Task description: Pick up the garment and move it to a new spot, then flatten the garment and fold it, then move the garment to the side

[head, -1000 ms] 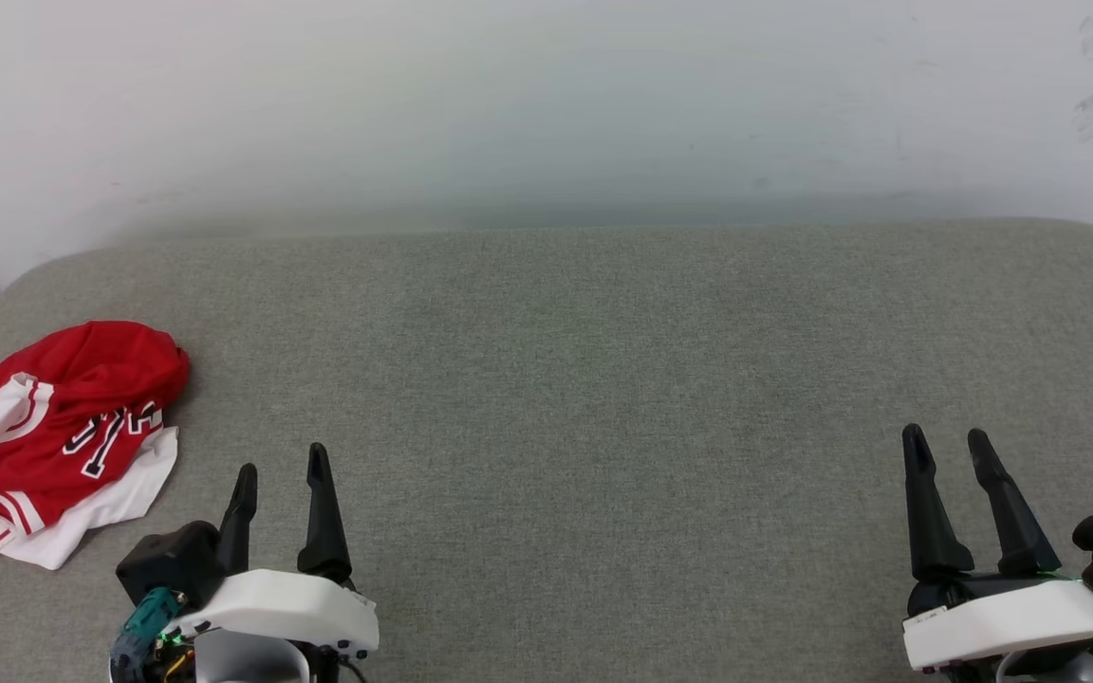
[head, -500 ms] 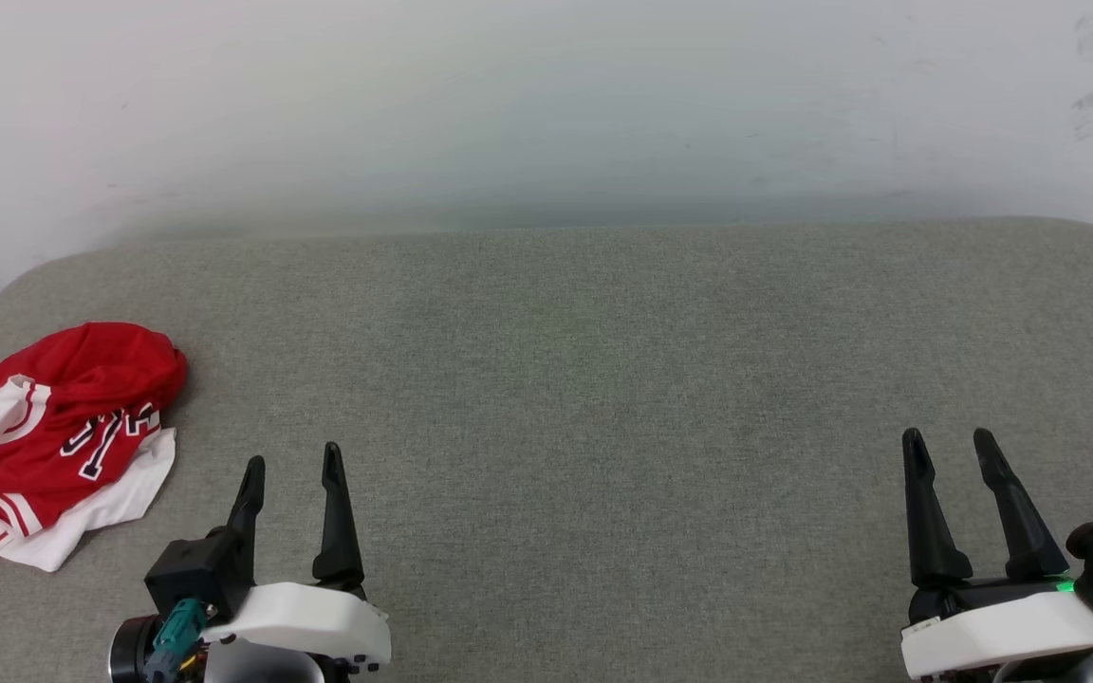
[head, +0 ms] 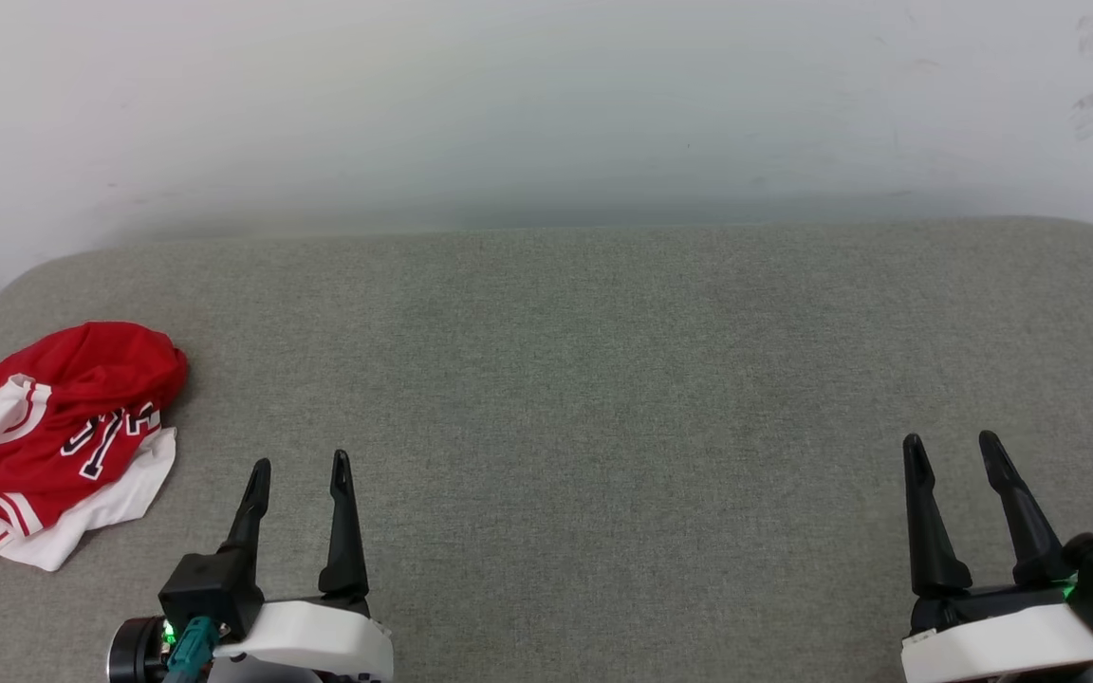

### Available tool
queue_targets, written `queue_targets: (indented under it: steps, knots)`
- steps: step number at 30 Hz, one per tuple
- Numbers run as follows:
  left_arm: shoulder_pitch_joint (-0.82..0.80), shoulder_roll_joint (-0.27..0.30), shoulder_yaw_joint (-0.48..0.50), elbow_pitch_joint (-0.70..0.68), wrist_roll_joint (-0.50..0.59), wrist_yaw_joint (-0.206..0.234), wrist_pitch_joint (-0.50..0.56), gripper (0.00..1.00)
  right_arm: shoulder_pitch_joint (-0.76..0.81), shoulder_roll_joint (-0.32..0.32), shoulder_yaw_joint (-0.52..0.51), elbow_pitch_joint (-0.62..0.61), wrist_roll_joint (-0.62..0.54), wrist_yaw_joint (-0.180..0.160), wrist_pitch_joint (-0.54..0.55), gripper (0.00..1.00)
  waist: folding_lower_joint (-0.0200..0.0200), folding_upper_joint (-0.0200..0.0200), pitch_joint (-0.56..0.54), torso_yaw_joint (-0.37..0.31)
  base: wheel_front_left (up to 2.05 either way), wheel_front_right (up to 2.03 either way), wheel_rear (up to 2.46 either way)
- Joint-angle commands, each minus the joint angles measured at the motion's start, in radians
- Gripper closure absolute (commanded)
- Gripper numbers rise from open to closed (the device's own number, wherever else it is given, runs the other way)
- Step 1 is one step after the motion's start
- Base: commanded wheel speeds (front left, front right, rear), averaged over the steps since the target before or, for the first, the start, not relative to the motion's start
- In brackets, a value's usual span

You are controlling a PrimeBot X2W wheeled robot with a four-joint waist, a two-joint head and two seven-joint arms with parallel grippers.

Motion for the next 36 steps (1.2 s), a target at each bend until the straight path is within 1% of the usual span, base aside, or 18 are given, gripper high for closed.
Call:
queue_targets:
  steps: [1,11,20,24,36]
  knots:
    - [0.006,-0.002,0.002,-0.005,0.020,-0.004,-0.009,0.00,0.009,-0.001,0.001,-0.010,-0.017,0.000,-0.008,0.00,0.0000,0.0000,0.000,0.000,0.00,0.00,0.00]
    - [0.018,-0.014,0.019,0.007,0.089,-0.034,-0.027,0.00,0.022,-0.001,0.008,-0.020,-0.070,0.000,-0.026,0.00,0.0000,0.0000,0.002,0.001,0.00,0.00,0.00]
    - [0.025,-0.019,0.029,0.009,0.140,-0.043,-0.043,0.00,0.032,-0.001,0.015,-0.016,-0.083,0.000,-0.042,0.00,0.0000,0.0000,0.006,0.001,0.00,0.00,0.00]
    - [0.023,-0.019,0.032,0.014,0.119,-0.045,-0.042,0.00,0.029,-0.001,0.013,-0.002,-0.037,0.000,-0.040,0.00,0.0000,0.0000,0.007,0.002,0.00,0.00,0.00]
    - [0.014,-0.019,0.031,0.023,0.105,-0.043,-0.041,0.00,0.030,-0.001,0.006,0.010,-0.015,0.000,-0.040,0.00,0.0000,0.0000,0.010,0.013,0.00,0.00,0.00]
